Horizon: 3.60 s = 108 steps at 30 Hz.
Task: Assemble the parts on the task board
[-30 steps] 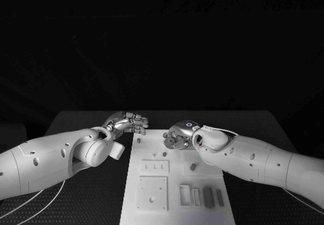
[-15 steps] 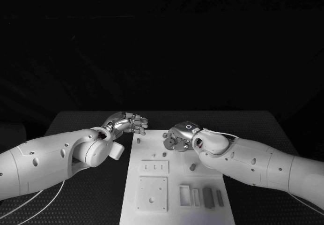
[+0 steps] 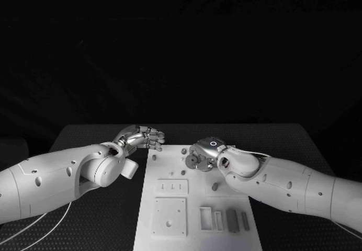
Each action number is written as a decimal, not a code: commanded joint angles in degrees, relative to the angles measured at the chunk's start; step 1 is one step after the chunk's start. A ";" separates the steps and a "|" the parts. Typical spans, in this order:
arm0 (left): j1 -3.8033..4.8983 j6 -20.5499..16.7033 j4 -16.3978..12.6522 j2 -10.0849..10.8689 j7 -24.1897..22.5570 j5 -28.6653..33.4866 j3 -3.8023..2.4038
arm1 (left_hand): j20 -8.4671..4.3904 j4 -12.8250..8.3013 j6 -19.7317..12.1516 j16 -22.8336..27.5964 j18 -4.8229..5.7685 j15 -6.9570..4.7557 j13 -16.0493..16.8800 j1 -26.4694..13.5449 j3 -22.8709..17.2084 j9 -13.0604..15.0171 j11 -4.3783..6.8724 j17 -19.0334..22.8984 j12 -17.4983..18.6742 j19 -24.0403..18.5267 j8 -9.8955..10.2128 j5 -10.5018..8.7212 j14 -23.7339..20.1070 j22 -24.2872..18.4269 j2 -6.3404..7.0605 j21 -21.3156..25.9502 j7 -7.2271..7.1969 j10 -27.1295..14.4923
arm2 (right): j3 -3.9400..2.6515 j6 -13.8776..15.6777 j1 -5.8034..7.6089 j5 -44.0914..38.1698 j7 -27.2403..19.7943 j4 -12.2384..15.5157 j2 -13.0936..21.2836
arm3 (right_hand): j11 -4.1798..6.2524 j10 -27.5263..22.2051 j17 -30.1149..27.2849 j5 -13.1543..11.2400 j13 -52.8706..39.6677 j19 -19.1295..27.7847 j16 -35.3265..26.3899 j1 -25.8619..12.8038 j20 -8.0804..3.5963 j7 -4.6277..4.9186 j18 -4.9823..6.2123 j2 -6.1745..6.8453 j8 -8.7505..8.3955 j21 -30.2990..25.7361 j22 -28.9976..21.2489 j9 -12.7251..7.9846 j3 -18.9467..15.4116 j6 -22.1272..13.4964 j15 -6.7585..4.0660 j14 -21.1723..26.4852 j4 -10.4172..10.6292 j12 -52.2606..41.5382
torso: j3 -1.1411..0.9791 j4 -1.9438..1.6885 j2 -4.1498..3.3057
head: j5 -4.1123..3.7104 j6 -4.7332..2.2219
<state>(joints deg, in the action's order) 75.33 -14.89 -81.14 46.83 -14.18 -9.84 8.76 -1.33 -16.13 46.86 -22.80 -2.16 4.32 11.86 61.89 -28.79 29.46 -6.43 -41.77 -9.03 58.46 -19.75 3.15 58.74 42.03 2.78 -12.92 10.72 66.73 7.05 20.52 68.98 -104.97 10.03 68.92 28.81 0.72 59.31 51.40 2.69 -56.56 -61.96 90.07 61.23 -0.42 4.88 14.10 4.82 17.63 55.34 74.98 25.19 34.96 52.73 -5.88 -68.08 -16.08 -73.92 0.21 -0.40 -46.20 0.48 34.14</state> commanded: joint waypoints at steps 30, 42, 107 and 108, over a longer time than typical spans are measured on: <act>0.15 0.00 -0.09 -0.19 -0.35 -0.48 -0.06 | 0.02 -0.17 -0.31 0.57 -0.83 0.08 0.16 0.18 0.27 0.11 -0.20 -0.29 0.48 -0.08 0.25 -0.02 0.39 0.16 0.34 0.45 0.01 -0.01 | 0.06 5.25 -0.15 -10.02 5.64 2.72 -1.88 | 0.12 1.30 0.25 0.20 0.58 -1.01 -0.03 -1.06 -0.55 0.54 0.90 1.35 3.07 0.19 0.69 3.35 0.65 5.65 -0.69 -1.59 0.59 0.76 | 0.12 -0.22 -0.06 | -0.05 -0.70; 0.18 0.00 0.10 -0.53 -0.33 -0.49 -0.06 | 0.01 -0.19 -0.32 0.63 -0.84 0.08 0.18 0.25 0.26 0.12 -0.20 -0.36 0.51 -0.08 0.25 -0.02 0.40 0.18 0.34 0.47 0.01 0.00 | 0.10 4.01 -0.20 -9.61 5.30 -0.79 -4.25 | 0.11 1.40 0.08 0.20 0.69 -1.09 -0.11 -1.13 -0.60 0.57 0.90 1.51 2.94 0.12 0.65 3.33 0.73 5.53 -0.71 -1.61 0.69 0.88 | 0.08 -0.29 -0.09 | 0.30 -0.79; 0.32 0.07 0.21 -0.74 -0.05 -0.45 -0.06 | 0.05 0.42 -0.61 1.22 -0.80 0.11 0.40 -0.70 0.60 0.19 -0.30 -0.95 0.86 0.00 0.41 -0.02 0.56 0.34 0.23 0.69 0.16 -0.10 | 0.35 -3.43 -0.63 1.18 0.00 -3.92 -5.82 | -3.25 -2.58 -3.28 0.18 0.52 1.29 -1.08 -0.35 0.71 4.05 0.90 0.96 -3.21 -1.73 1.07 0.75 1.58 -5.83 2.42 3.06 2.53 1.49 | 0.03 -0.09 -0.04 | 0.45 -0.16; 0.32 0.09 0.21 -0.74 -0.03 -0.44 -0.06 | 0.05 0.46 -0.64 1.26 -0.80 0.11 0.41 -0.78 0.60 0.19 -0.30 -0.99 0.89 0.00 0.42 -0.02 0.57 0.34 0.20 0.71 0.16 -0.11 | 0.35 -3.61 -0.63 1.54 -0.10 -3.97 -5.79 | -3.26 -2.74 -3.24 0.19 0.49 1.46 -1.06 -0.43 0.80 4.07 0.90 0.25 -3.10 -1.74 1.10 0.79 1.44 -5.72 2.43 3.21 2.37 1.45 | 0.03 -0.12 -0.04 | 0.42 -0.12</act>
<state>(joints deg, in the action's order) 75.55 -14.94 -80.83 46.19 -13.92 -10.15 8.76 -1.33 -15.82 46.65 -21.84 -2.14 4.53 12.18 61.57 -28.49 29.57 -6.43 -42.71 -8.33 58.46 -19.49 3.15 58.95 42.31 3.10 -12.45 10.93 66.73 7.22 20.74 68.61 -105.87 11.46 64.96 23.02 -2.67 56.90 48.07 2.68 -56.03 -60.85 89.27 60.81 0.44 8.61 14.38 5.48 14.08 53.91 74.98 25.76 36.62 46.50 -3.39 -65.34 -13.58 -72.74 0.24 -0.51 -46.24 0.92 33.98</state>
